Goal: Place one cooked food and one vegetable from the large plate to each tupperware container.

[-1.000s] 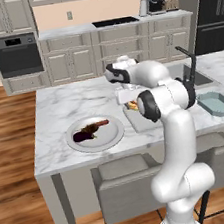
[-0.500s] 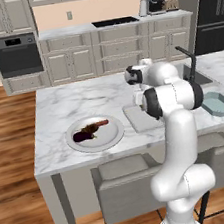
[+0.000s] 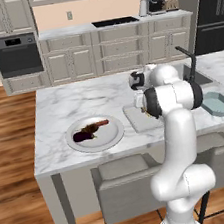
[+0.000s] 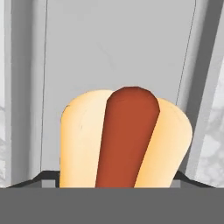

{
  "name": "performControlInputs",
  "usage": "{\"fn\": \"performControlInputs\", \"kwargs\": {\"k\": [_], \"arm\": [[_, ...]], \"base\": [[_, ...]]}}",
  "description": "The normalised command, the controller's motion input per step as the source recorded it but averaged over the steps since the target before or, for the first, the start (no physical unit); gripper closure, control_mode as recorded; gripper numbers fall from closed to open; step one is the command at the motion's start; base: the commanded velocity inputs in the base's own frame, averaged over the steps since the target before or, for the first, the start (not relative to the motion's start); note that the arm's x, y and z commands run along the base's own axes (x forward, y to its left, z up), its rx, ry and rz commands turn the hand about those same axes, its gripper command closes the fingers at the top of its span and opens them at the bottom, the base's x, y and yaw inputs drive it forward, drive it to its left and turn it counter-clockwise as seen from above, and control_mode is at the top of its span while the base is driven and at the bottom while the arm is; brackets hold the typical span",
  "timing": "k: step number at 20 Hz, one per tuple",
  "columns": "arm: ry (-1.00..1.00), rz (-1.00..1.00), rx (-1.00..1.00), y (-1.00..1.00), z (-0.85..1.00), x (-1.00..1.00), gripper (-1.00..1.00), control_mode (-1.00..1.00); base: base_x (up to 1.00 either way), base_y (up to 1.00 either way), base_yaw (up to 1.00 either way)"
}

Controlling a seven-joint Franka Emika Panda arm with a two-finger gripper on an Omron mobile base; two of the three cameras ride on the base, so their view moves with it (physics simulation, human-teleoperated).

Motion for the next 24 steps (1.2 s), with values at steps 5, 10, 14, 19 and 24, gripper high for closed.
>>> {"fn": "performControlInputs", "kwargs": {"k": [5, 10, 14, 19, 24], "arm": [[0.12, 0.0, 0.0, -0.08, -0.26, 0.09, 1.0, -1.0], [0.06, 0.0, -0.01, 0.0, -0.17, 0.0, 1.0, -1.0], [0.0, 0.0, 0.0, 0.0, 0.0, 0.01, -1.0, -1.0], [0.0, 0.0, -0.01, 0.0, 0.01, -0.05, -1.0, -1.0], [0.0, 0.0, -0.02, 0.03, 0.02, -0.27, -1.0, -1.0]], "base": [[0.0, 0.0, 0.0], [0.0, 0.0, 0.0], [0.0, 0.0, 0.0], [0.0, 0.0, 0.0], [0.0, 0.0, 0.0]]}}
